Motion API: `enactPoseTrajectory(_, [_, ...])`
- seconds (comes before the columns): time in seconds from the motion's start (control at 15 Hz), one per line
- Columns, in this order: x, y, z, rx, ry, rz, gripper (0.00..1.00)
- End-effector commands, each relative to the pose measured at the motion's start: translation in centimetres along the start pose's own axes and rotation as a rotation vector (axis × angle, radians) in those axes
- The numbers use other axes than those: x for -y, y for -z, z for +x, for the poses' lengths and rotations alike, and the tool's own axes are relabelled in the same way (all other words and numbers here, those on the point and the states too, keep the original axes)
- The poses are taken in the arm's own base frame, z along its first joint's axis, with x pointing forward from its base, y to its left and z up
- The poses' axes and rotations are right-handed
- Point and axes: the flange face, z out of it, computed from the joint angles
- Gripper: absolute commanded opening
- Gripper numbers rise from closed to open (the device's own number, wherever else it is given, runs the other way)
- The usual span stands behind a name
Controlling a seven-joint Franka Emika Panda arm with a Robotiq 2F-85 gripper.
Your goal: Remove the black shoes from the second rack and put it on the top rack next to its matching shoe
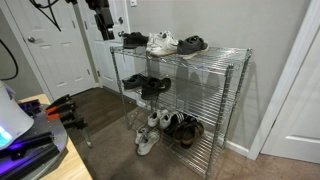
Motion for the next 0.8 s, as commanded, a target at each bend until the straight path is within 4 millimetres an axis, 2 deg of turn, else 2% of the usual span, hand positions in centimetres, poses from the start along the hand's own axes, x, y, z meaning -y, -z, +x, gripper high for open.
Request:
enactPoseTrajectory(0.0, [1.4, -2.7, 3.9, -0.004, -0.025, 0.051, 1.0])
enactPoseTrajectory(0.07, [1.7, -3.4, 4.5, 0.019, -0.005, 0.058, 1.0])
enactPoseTrajectory(0.13, [1.0, -2.3, 2.9, 0.0, -0.008, 0.033, 1.0])
enactPoseTrajectory(0.33, [1.5, -3.6, 4.3, 0.029, -0.007, 0.037, 1.0])
enactPoseTrajectory(0.53, [1.6, -3.6, 4.5, 0.029, -0.006, 0.038, 1.0])
enactPoseTrajectory(0.73, [1.6, -3.2, 4.7, -0.116, -0.035, 0.046, 1.0])
